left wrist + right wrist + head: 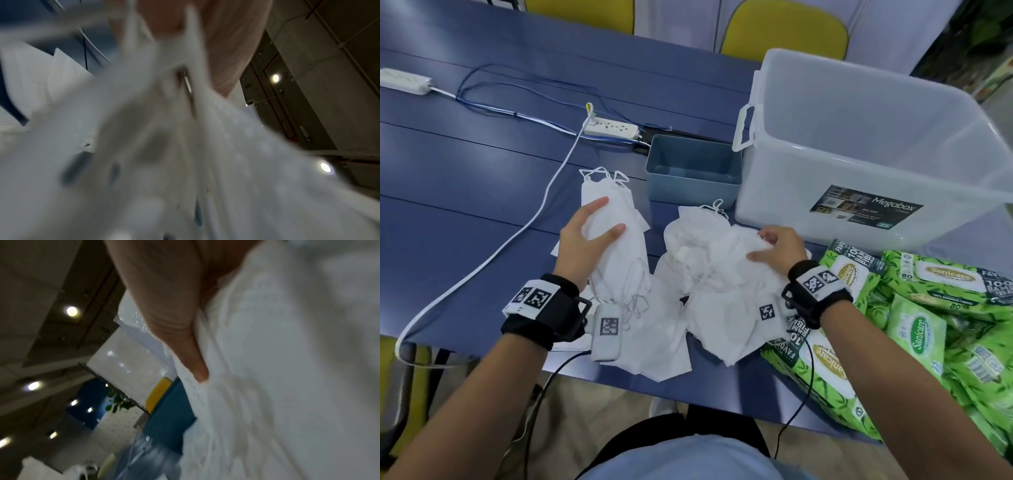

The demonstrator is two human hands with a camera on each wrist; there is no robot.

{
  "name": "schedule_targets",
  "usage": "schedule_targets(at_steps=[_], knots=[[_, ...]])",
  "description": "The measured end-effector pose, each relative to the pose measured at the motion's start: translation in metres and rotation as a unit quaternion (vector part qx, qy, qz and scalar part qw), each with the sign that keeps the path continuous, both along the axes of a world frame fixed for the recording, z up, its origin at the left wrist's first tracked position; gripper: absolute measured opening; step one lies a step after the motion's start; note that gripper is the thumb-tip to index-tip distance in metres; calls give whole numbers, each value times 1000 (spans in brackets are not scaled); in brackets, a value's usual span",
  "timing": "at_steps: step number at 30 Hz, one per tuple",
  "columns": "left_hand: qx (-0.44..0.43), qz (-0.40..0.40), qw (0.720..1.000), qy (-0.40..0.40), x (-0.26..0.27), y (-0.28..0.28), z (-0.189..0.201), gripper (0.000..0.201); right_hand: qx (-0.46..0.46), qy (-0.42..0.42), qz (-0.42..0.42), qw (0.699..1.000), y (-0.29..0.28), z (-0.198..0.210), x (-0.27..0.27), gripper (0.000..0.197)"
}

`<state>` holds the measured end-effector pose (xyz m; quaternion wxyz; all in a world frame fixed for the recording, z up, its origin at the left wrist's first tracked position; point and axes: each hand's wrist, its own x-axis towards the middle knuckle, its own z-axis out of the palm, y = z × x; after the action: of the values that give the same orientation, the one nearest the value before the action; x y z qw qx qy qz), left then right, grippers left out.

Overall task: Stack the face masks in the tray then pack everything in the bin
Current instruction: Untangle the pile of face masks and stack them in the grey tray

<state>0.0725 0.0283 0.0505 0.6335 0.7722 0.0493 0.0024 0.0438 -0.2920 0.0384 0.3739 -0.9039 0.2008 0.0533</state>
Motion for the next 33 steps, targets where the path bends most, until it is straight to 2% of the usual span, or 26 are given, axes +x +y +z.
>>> schedule_targets(at_steps=[3, 7, 10, 14, 21, 23, 26, 28, 30, 33], knots=[[-10, 5, 1000, 0, 1, 4, 2, 47, 71, -101, -57, 991, -10, 27, 3, 23], [-8, 7, 1000, 0, 2, 10, 3, 46, 204, -186, -112, 955, -25, 58, 3, 25], [-16, 4, 1000, -2, 2, 9, 8, 46, 317, -212, -133, 915, -15, 63, 6, 22], [-11, -9, 999, -34, 2, 4, 20, 45, 366, -213, -128, 897, 29, 45, 21, 19], [-6, -7, 997, -74, 3, 1, 33, 45, 311, -134, -105, 935, 128, -14, 49, 12], [-1, -7, 997, -72, 3, 1, 32, 46, 314, -83, -91, 941, 149, -27, 51, 21], [-2, -2, 998, -56, 3, 0, 30, 46, 305, 4, 20, 952, 164, -32, 50, 46], [-4, -1, 999, -46, 2, 1, 29, 45, 274, 56, 121, 952, 166, -32, 44, 52], [-3, 2, 999, -38, 2, 3, 28, 46, 249, 44, 176, 951, 160, -38, 36, 40], [9, -1, 999, -32, 2, 4, 26, 46, 203, -54, 126, 969, 136, -49, 21, 23]])
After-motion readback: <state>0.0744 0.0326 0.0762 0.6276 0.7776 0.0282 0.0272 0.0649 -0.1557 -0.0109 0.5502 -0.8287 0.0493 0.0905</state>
